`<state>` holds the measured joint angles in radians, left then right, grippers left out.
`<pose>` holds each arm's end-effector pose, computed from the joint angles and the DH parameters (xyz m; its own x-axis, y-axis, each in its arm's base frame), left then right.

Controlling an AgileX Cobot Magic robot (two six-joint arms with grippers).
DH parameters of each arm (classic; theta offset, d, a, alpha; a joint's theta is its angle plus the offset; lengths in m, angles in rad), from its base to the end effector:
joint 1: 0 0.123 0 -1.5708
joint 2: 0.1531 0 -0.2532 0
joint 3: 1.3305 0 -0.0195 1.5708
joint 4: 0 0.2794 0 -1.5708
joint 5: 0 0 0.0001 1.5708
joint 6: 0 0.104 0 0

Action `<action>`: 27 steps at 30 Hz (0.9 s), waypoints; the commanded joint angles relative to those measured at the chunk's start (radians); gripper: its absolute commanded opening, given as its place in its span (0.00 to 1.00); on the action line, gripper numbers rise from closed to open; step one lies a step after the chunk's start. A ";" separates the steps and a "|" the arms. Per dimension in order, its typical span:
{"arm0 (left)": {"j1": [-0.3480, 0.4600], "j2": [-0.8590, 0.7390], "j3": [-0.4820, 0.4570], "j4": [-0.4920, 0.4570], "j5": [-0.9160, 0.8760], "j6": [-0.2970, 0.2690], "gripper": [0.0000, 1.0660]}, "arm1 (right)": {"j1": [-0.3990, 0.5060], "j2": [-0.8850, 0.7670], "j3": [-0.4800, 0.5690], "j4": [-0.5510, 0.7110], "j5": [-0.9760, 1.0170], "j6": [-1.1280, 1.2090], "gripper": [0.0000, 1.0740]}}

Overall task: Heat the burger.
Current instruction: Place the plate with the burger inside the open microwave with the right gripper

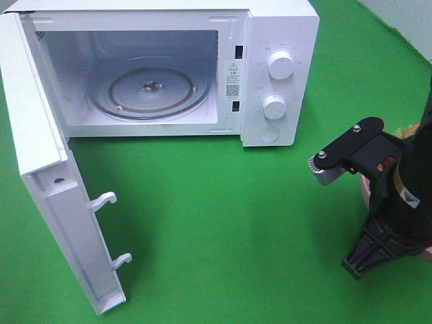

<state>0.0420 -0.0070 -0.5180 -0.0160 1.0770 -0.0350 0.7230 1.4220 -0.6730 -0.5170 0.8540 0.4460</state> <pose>0.0599 0.0010 0.2897 -0.4461 -0.0614 -0.8929 -0.0484 0.9978 -0.0444 0.2097 0.1333 0.1241 -0.7923 -0.5897 -0.1567 -0.5112 0.7817 -0.3573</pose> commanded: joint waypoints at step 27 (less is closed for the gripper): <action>0.003 -0.004 0.003 -0.001 -0.010 0.002 0.94 | 0.379 -0.016 0.001 -0.085 0.036 -0.108 0.00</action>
<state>0.0420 -0.0070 -0.5180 -0.0160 1.0770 -0.0330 1.0960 1.4220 -0.6730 -0.5420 0.8780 0.3560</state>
